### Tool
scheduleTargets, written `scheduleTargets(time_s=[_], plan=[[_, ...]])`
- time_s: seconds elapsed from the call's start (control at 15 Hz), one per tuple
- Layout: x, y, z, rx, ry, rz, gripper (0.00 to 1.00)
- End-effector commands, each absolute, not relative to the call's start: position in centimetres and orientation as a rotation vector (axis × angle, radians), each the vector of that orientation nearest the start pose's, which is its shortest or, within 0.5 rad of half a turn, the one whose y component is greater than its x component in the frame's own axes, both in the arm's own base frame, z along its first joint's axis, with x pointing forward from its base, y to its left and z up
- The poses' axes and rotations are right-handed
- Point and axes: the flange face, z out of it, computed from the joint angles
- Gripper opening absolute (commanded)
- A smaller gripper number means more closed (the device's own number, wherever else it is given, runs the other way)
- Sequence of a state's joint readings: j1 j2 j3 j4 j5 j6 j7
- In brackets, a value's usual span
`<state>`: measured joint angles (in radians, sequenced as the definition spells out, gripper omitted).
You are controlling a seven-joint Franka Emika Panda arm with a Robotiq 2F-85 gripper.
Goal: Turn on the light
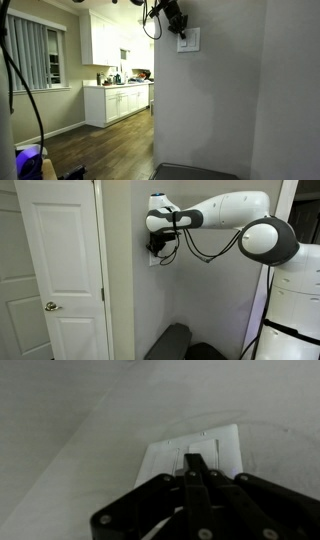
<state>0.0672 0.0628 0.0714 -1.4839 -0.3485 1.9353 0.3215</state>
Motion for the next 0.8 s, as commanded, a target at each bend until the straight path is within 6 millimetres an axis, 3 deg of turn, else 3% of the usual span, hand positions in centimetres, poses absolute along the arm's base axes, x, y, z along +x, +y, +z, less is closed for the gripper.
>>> scheduleTargets(time_s=[0.0,0.33,0.73], plan=[[59.0,5.8,67.0,-3.295,0.176,-0.687,0.0],[56.6,5.8,66.5,-3.364,0.169,-0.449,0.0],[53.7,5.9,66.2,-3.332,0.032,-0.231,0.0]])
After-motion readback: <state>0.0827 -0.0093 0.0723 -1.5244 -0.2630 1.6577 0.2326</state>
